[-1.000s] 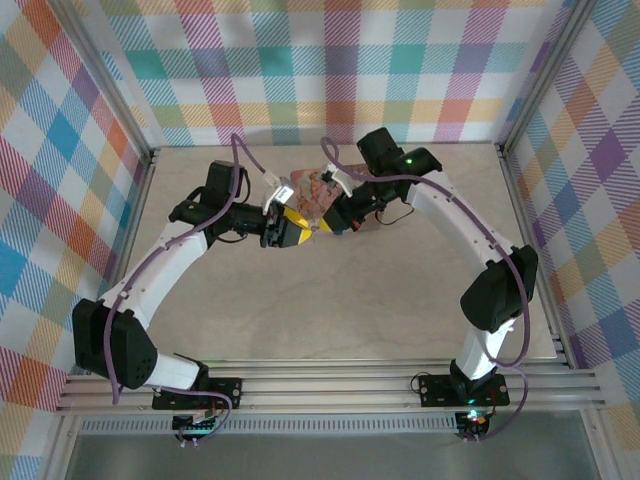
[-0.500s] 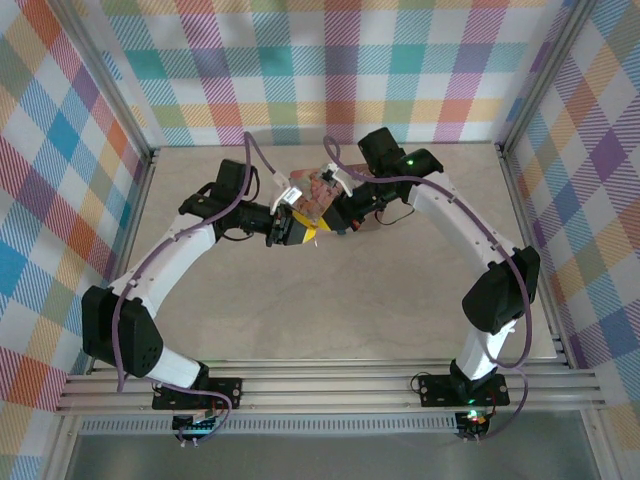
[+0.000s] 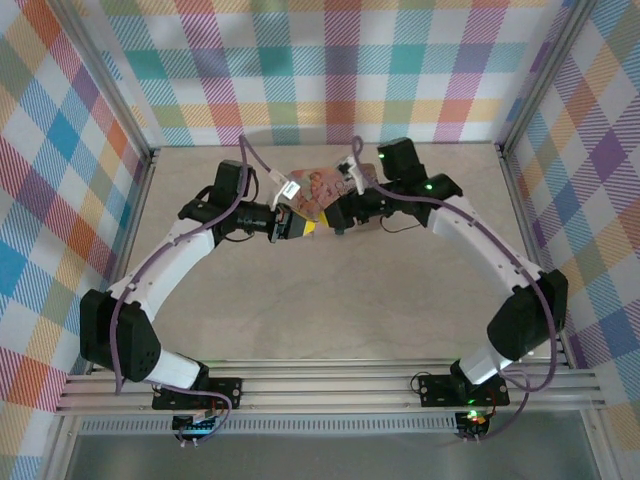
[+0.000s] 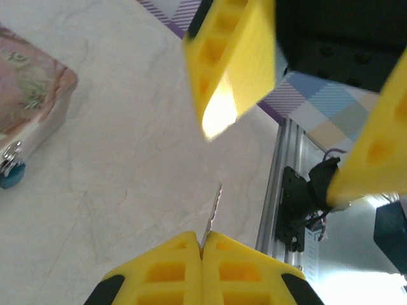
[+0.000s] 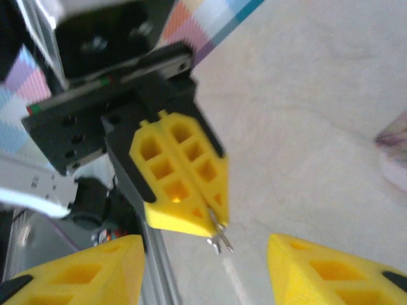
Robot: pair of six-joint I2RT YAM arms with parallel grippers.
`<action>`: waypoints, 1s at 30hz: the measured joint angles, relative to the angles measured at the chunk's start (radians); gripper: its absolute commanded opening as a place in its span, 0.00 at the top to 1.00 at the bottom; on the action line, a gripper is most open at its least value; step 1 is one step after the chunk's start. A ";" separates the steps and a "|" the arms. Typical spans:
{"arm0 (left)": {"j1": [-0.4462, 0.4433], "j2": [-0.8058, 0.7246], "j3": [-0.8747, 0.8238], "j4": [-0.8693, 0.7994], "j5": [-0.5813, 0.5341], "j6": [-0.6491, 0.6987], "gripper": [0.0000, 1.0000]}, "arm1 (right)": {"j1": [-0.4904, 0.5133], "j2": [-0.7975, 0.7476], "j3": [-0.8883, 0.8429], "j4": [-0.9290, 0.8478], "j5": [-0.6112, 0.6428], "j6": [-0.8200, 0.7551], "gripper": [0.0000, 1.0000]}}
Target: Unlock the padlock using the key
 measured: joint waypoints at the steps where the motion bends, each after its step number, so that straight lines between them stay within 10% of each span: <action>1: 0.000 -0.013 -0.018 0.029 -0.016 -0.040 1.00 | -0.013 -0.021 -0.035 0.060 0.003 0.060 0.46; 13: 0.000 -0.056 -0.090 0.334 -0.080 -0.531 1.00 | -0.006 -0.070 -0.237 0.567 -0.009 0.542 0.50; 30: -0.006 -0.079 -0.089 0.355 -0.095 -0.606 1.00 | 0.026 0.001 -0.236 0.671 -0.065 0.652 0.86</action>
